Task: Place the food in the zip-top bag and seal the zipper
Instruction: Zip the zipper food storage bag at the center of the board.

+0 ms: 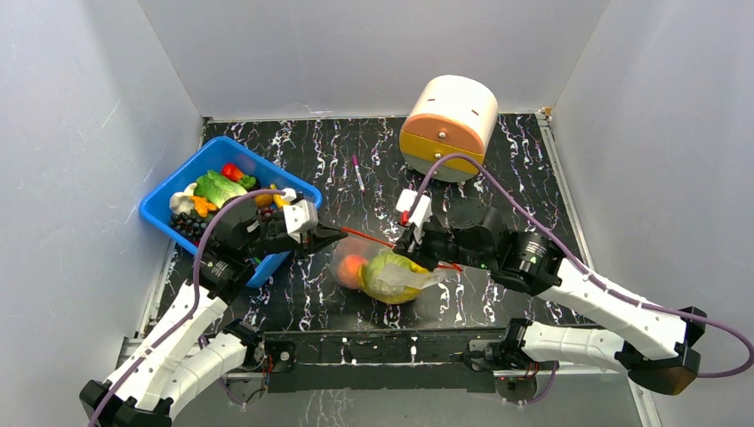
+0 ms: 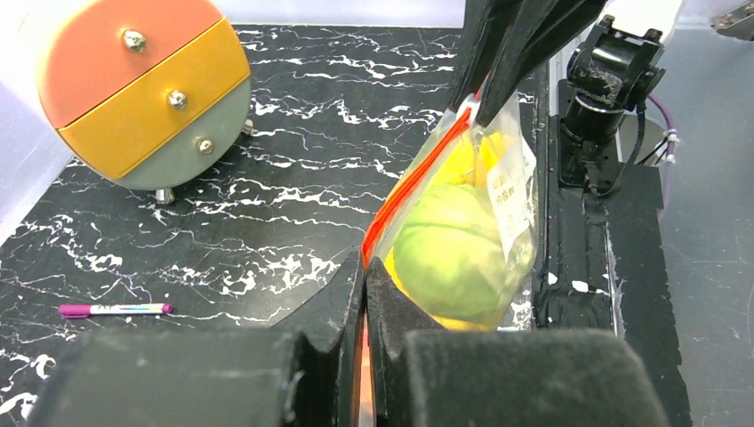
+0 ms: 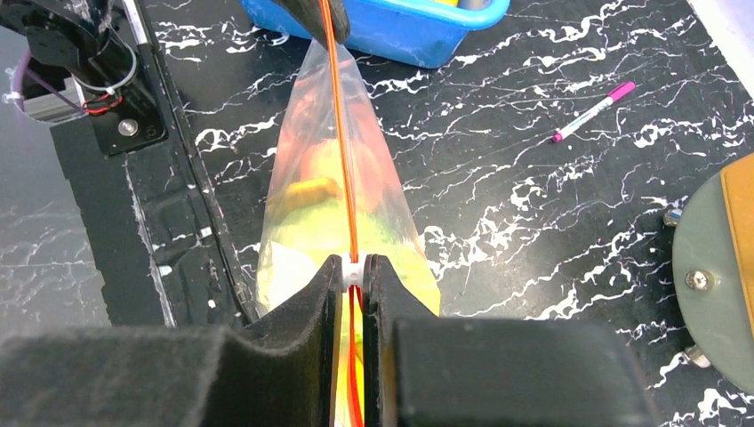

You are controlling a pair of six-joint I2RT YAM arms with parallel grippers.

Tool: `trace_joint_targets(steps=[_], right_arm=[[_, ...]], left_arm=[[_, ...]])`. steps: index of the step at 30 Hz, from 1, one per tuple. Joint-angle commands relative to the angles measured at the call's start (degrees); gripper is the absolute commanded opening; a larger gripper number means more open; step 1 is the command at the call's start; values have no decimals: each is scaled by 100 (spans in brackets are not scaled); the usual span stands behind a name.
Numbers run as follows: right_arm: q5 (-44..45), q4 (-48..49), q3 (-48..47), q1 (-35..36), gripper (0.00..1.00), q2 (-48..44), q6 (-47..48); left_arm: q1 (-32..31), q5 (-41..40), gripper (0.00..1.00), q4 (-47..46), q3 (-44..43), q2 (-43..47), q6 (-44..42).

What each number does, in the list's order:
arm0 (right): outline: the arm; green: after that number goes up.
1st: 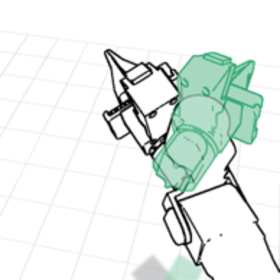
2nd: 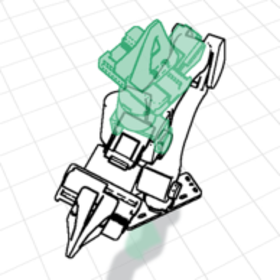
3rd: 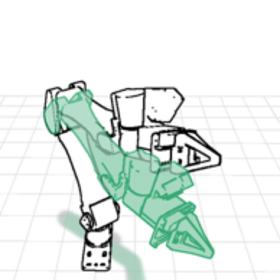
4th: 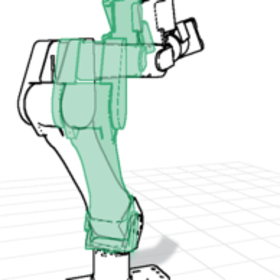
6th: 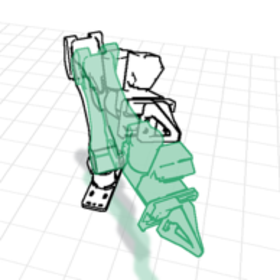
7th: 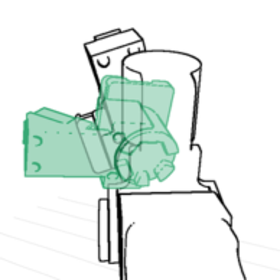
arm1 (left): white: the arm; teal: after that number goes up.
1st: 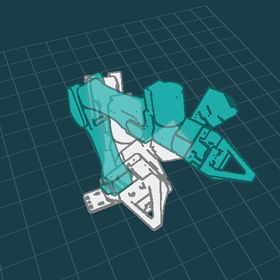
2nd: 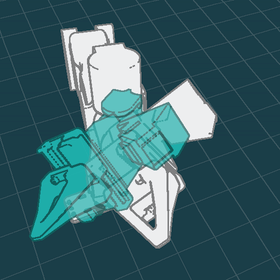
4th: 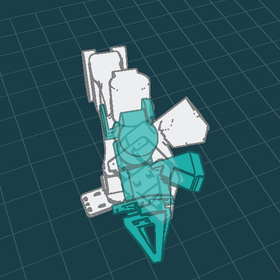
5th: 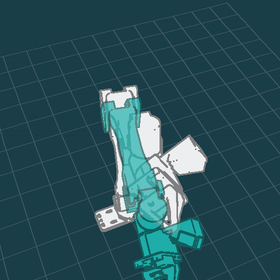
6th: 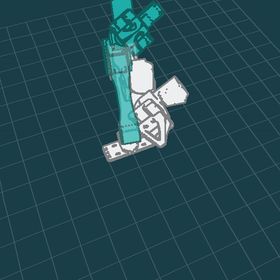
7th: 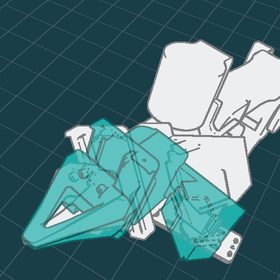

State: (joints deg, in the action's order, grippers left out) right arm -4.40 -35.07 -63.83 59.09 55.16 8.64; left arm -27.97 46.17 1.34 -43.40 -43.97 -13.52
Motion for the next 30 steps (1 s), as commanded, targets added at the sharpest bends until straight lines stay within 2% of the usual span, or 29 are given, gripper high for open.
trace_joint_targets(steps=[1,9,14,16,20,22,24,26,30], right_arm=[[289,-382,-140,-58,0,-294,-19],[520,-825,-243,-56,0,-422,22],[683,-991,-292,-57,0,-580,41],[508,-946,-305,-56,0,-615,55],[68,-683,-235,-60,0,-604,215],[-181,-432,-151,-56,0,-603,325],[-384,-183,-117,-56,0,-556,382],[-546,-87,-156,-51,0,-433,428],[-738,6,-333,-63,0,-63,509]], left_arm=[[46,-391,0,126,-194,118,-313],[47,-285,0,522,-329,99,-630],[46,-484,0,732,-391,112,-742],[46,76,1,906,-407,93,-894],[46,917,22,1296,-483,-60,-1414],[46,1353,41,1268,-495,-92,-1562],[46,1728,54,1075,-490,-117,-1536],[46,2007,62,921,-472,-186,-1558],[46,2009,67,826,-491,-417,-1699]])
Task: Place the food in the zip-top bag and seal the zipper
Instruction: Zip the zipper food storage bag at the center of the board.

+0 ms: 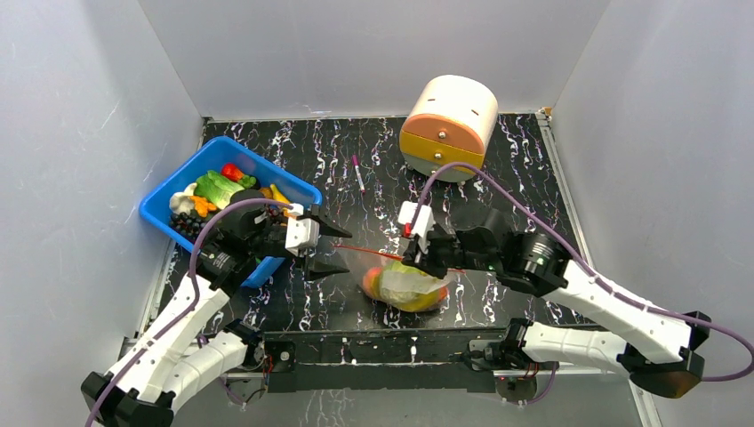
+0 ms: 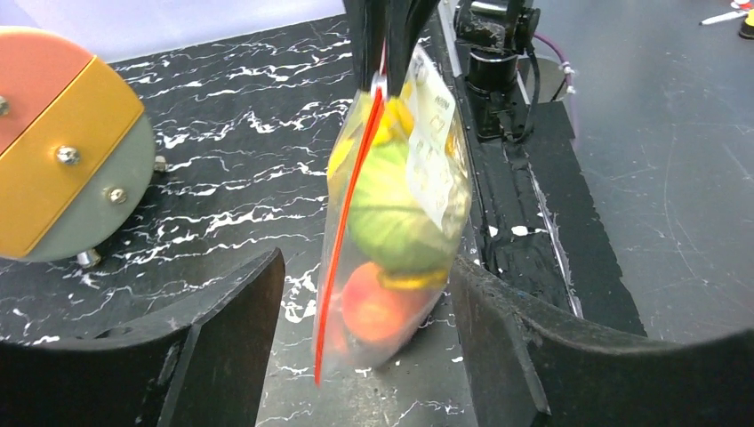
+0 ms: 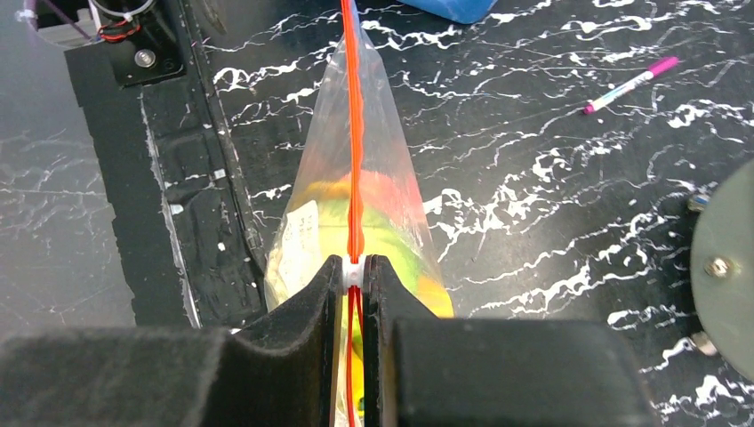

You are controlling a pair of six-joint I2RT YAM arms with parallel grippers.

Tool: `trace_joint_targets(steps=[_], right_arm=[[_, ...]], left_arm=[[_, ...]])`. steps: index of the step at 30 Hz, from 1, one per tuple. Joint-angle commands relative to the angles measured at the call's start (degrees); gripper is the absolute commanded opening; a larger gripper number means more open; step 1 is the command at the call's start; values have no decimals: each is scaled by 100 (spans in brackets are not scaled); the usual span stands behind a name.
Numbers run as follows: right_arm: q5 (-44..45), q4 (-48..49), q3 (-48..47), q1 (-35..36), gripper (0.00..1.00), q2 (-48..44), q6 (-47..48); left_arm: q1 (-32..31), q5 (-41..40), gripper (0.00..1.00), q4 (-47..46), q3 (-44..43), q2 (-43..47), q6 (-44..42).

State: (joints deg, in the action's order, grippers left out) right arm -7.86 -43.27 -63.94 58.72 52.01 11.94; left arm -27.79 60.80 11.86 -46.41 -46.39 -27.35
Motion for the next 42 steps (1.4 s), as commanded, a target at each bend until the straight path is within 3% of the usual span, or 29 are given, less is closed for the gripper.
trace_joint_targets(steps=[1,10,16,20,24,26,27,42], right_arm=[[-460,877,-355,-19,0,330,189],[-1068,1397,-505,-18,0,776,205],[-1118,1513,-478,-18,0,872,185],[-1121,1599,-418,-19,0,864,168],[-1066,1569,-365,-25,0,830,150],[-1034,1591,-305,-23,0,775,122],[-1038,1593,-265,-21,0,757,102],[-489,978,10,-18,0,136,-133]], left_arm=[[28,545,68,-273,-190,-243,-323],[28,733,67,-568,-211,-751,-221],[28,797,56,-87,-302,-874,-521],[28,899,39,423,-455,-1032,-892],[26,926,30,919,-594,-1136,-1130],[30,931,14,1179,-669,-1179,-1258],[28,910,0,1281,-688,-1196,-1297],[28,-29,0,879,-600,-707,-696]])
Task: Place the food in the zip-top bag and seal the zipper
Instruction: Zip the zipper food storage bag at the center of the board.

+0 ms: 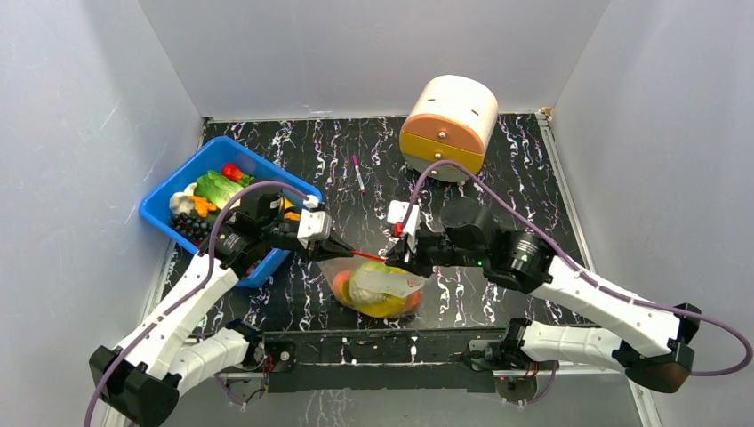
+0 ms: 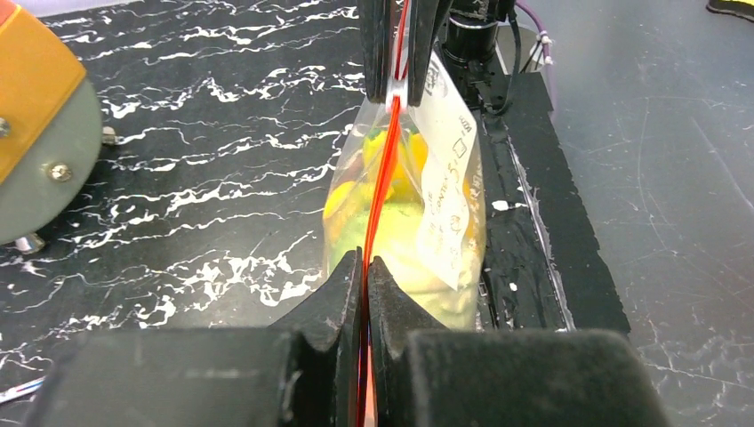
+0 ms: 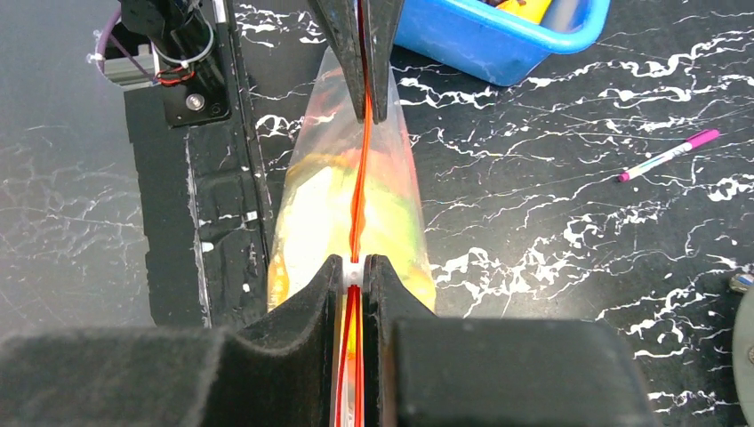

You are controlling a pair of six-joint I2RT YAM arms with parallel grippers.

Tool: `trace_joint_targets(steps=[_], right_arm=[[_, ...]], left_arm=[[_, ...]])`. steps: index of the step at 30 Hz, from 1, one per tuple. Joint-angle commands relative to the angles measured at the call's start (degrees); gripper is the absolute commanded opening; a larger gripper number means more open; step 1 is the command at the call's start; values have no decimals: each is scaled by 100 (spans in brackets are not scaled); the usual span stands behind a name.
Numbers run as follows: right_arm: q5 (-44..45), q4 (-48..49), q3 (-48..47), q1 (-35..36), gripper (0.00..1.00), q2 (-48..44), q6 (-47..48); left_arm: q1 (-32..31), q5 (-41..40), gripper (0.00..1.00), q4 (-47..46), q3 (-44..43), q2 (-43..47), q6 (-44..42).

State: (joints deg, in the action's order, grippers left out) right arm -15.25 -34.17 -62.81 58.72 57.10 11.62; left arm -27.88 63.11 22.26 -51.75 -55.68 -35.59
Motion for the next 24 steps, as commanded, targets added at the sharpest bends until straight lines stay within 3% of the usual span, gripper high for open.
trace_joint_targets(steps=[1,24], right_arm=[[303,-17,-108,-18,0,-398,-100],[1705,-1636,-749,-18,0,-1230,-256]], left_arm=[[37,-309,0,-186,-62,254,161],[38,-1808,0,-512,-54,796,371]])
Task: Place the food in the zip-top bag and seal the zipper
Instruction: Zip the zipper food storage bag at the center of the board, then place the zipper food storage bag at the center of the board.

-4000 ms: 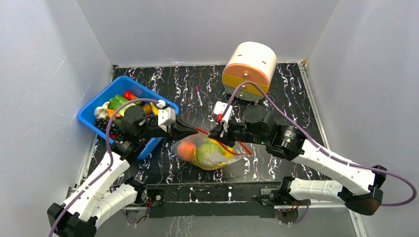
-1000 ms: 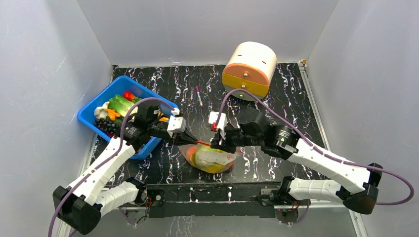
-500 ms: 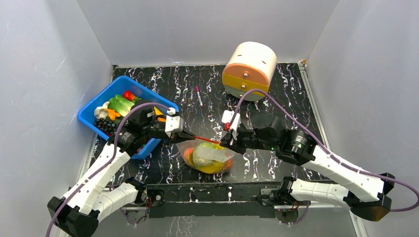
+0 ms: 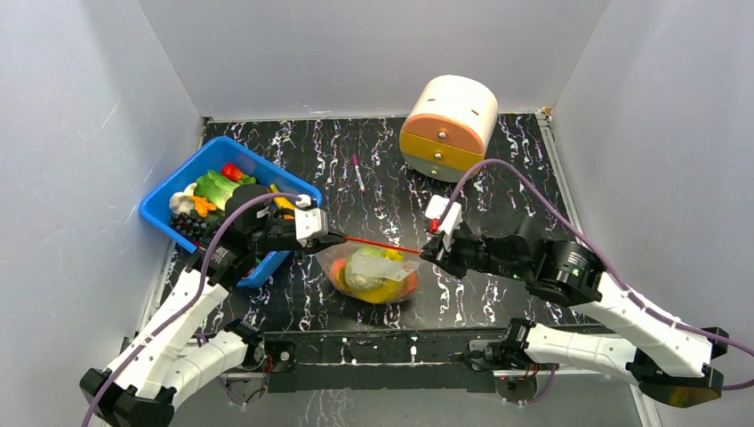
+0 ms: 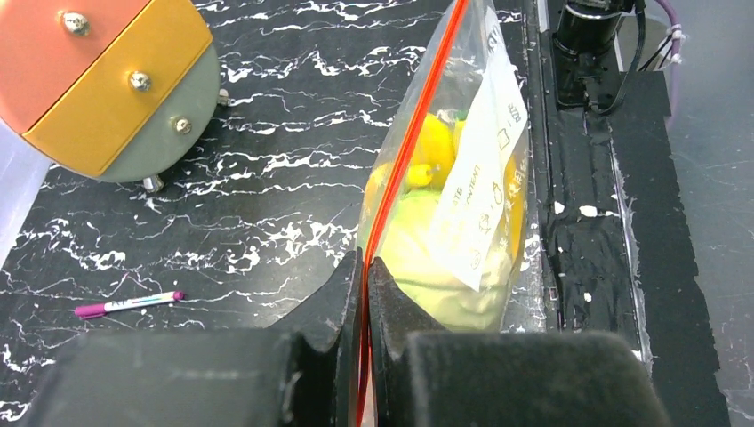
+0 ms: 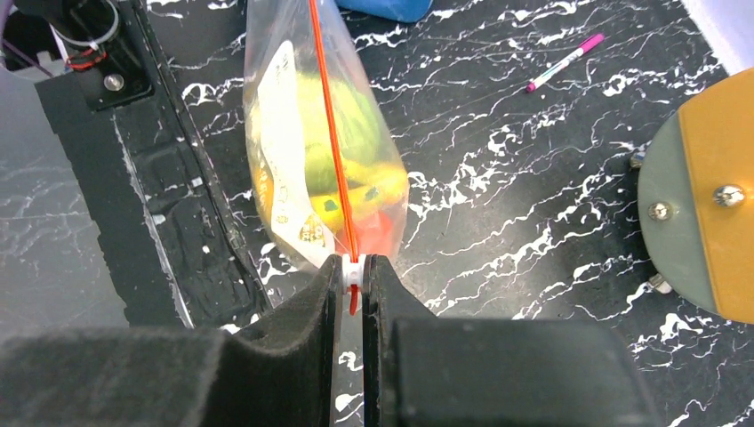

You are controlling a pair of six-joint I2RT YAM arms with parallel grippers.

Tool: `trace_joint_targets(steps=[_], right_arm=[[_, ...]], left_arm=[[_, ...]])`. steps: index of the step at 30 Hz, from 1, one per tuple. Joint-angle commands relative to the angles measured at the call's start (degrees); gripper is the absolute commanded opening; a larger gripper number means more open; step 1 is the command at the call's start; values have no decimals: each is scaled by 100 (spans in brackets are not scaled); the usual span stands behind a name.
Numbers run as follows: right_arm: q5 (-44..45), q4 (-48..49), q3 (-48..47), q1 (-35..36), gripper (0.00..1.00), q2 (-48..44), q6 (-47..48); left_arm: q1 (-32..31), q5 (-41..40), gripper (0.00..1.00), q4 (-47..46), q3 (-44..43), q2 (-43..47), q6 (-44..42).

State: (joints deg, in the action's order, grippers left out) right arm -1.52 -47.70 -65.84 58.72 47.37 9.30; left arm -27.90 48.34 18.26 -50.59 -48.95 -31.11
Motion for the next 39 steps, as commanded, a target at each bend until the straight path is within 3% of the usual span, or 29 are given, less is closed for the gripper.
trace_joint_targets(steps=[1,7,16,22,24,28,32,35,39], right_arm=[[387,-336,-466,-19,0,-282,-29],[510,-519,-508,-23,0,-375,-102],[117,46,-251,-19,0,-310,-174],[-209,355,-20,-16,0,-226,-320],[-473,366,24,-19,0,-254,-211],[-878,601,198,-18,0,-386,-270],[-1563,1152,195,-18,0,-298,-515],[-1670,1905,221,-19,0,-254,-836],[-348,2047,72,-18,0,186,-1104]], left_arm=[[41,-343,0,-112,-166,130,-65],[46,-372,0,-250,-56,270,105],[45,-509,2,-889,240,333,652],[39,-772,32,-853,146,571,745],[40,-1077,51,-1081,149,733,1188],[39,-1666,69,-1292,101,1031,1611],[39,-2397,98,-1183,-7,1273,1809],[39,-2811,98,-1089,-18,1464,1881],[37,-3135,98,-865,21,1647,1940]])
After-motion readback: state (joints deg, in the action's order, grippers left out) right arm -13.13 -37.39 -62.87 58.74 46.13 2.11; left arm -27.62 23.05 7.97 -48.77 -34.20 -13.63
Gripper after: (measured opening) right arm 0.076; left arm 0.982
